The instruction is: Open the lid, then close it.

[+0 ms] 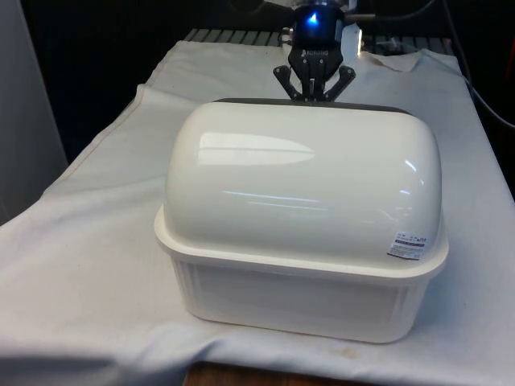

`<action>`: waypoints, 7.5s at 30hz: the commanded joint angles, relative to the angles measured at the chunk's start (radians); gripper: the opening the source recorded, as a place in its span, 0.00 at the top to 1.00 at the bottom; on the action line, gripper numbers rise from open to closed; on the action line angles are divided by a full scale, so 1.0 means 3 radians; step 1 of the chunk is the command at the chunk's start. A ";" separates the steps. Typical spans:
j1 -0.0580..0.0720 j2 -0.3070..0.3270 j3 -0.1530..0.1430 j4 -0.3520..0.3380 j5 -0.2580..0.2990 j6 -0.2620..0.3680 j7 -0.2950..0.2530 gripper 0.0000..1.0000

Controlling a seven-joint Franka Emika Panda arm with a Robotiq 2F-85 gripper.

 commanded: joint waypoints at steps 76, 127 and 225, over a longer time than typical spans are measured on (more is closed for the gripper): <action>-0.0070 0.0280 -0.0063 0.1090 -0.0013 -0.0320 0.0033 1.00; -0.0093 0.0477 -0.0013 0.1787 0.0023 -0.0470 0.0140 1.00; -0.0083 -0.0140 0.0087 0.1020 0.0063 -0.1657 0.0553 1.00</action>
